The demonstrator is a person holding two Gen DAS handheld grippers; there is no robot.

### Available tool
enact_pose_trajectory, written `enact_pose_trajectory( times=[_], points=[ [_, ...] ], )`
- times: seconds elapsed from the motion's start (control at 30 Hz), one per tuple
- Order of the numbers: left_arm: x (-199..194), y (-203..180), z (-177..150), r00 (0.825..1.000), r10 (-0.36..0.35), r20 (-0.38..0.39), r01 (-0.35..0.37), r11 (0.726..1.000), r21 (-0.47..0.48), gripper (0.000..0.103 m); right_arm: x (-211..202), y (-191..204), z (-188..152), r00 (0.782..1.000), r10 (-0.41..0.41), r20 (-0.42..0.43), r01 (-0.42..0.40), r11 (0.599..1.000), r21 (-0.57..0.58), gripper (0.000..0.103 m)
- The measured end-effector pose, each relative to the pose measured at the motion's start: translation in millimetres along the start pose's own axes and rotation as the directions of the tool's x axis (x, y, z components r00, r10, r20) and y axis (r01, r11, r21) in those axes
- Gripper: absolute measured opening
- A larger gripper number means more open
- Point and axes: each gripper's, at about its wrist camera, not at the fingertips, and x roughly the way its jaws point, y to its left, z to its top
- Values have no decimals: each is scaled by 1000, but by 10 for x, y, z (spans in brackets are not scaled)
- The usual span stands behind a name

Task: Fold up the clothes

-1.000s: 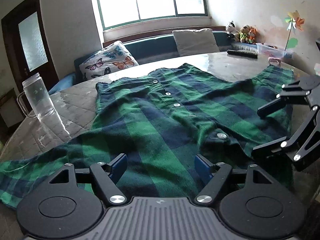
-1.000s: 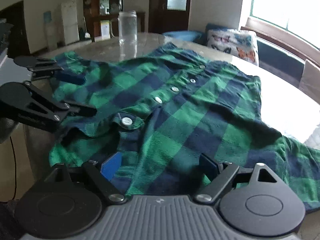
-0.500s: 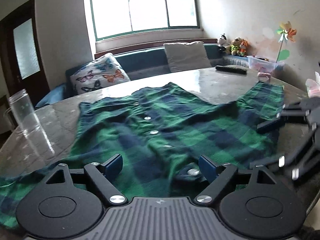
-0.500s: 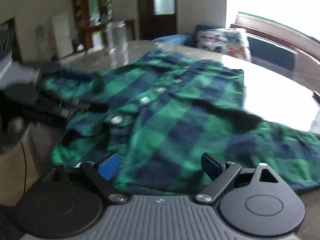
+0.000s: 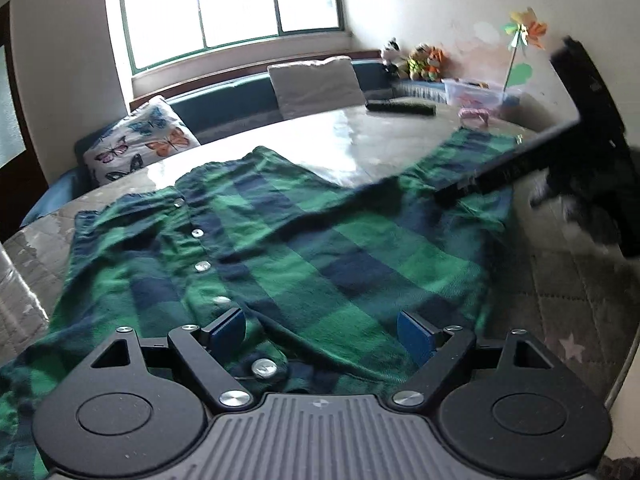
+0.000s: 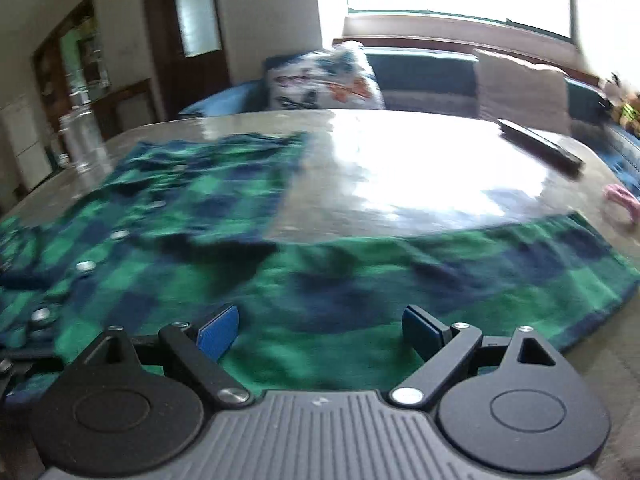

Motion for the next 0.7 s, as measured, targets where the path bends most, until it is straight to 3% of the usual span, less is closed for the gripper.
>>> enact_pose_trajectory(
  times=[0.13, 0.2, 0.4, 0.5, 0.7],
  points=[
    [45, -14, -44, 1000, -3, -23, 3, 1000, 12, 85, 53, -335, 45, 999, -38, 7, 38, 997, 61, 93],
    [38, -2, -56, 1000, -6, -24, 6, 1000, 12, 85, 53, -482, 63, 1000, -20, 16, 18, 995, 103, 93],
    [51, 9, -58, 1000, -9, -28, 9, 1000, 6, 86, 97, -843, 101, 990, -141, 20, 135, 976, 168, 93],
    [51, 12, -60, 1000, -10, -28, 11, 1000, 3, 87, 111, -1097, 112, 972, -234, 20, 226, 955, 191, 93],
    [64, 29, -42, 999, -8, -35, 8, 1000, -3, 92, 111, -1440, 175, 912, -410, 2, 394, 877, 273, 93]
  ],
)
